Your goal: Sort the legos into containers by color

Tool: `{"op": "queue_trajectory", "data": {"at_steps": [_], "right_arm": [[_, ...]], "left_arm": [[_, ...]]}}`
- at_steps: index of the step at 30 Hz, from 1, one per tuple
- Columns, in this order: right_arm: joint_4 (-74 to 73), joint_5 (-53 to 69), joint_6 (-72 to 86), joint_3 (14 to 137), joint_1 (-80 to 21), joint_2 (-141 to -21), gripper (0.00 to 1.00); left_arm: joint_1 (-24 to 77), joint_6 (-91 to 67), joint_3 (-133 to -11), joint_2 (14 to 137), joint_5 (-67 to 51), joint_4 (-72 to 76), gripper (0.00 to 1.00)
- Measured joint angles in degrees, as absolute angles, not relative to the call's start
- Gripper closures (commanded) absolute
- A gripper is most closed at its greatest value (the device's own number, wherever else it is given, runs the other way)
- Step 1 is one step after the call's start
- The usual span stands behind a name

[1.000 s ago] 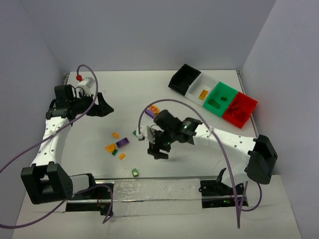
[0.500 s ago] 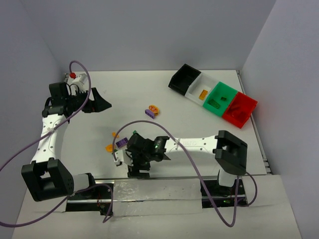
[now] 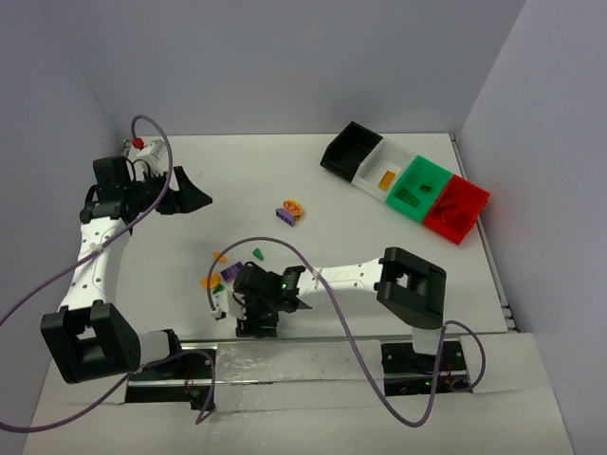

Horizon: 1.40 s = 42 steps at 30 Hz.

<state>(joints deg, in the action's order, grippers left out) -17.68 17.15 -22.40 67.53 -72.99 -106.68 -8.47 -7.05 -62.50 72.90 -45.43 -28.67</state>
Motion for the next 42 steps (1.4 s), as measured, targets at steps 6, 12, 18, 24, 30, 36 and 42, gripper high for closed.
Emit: {"op": "queue_trajectory", "data": {"at_steps": [6,12,18,24,30,36,42], "right_arm": [[-17.1,16.9,-22.7,67.6,-73.0,-107.1,0.78],[-17.8,18.3,-23.2,66.5,-71.4,-104.9,1.00],[-22.4,20.7,-23.4,66.6,-50.8,-92.4,1.00],[-25.8,18.0,-25.0,73.5,-23.5,-84.5,1.00],[-29.7,15.0,-27.9,77.0,-5.9,-87.1,1.00],[-31.1,10.5,-29.3,82.6,5.6,-98.8,1.00],[-32.1,7.6,-30.0,85.3,7.3,-106.0,0.75]], "left_arm": [[-8.5,-7.0,-62.5,72.9,-45.4,-28.4,0.01],[-8.5,-6.5,-62.5,72.9,-45.0,-28.5,0.03],[-8.4,-4.7,-62.4,72.8,-43.4,-28.4,0.03],[-5.1,-2.9,-62.2,72.8,-39.0,-28.3,0.04],[-0.1,-2.1,-62.1,72.8,-33.8,-27.8,0.03],[1.0,-2.1,-62.1,72.8,-32.2,-27.2,0.03],[1.0,-2.2,-61.7,72.8,-31.5,-26.6,0.03]]}}
